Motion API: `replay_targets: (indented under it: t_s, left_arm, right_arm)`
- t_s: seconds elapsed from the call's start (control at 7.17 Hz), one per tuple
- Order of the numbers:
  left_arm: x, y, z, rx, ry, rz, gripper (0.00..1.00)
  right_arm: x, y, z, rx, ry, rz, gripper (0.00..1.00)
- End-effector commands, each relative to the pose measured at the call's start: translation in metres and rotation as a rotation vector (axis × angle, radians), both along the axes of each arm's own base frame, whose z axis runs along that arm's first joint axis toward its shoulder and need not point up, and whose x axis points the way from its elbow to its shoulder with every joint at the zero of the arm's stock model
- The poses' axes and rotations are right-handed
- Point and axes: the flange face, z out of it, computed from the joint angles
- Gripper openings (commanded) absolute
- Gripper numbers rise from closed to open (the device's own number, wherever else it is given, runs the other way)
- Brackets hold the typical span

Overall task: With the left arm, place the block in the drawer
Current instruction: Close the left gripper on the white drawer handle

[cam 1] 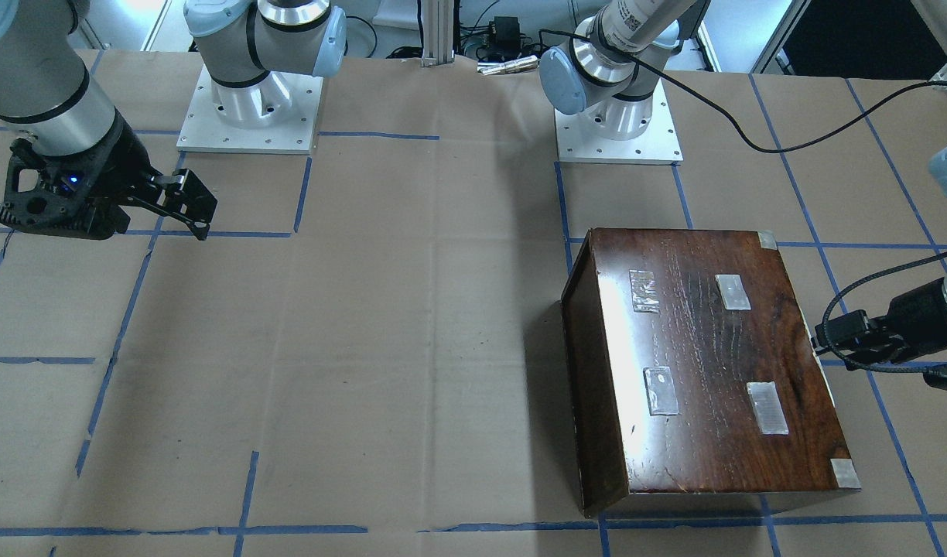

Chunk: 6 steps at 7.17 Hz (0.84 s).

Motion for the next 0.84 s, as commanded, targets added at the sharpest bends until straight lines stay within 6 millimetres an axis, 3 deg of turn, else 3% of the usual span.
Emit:
replay_targets:
  t_s: [0.0, 0.7]
  left_arm:
    - [0.0023, -0.0033, -0.005, 0.006, 0.003, 0.001, 0.99]
    - [0.0075, -0.0009, -0.0066, 0.021, -0.02, -0.002, 0.99]
  right_arm:
    - [0.0, -0.0001, 0.0001, -0.001, 0.0, 0.0, 1.0]
    - [0.0, -0.0001, 0.0001, -0.001, 0.0, 0.0, 1.0]
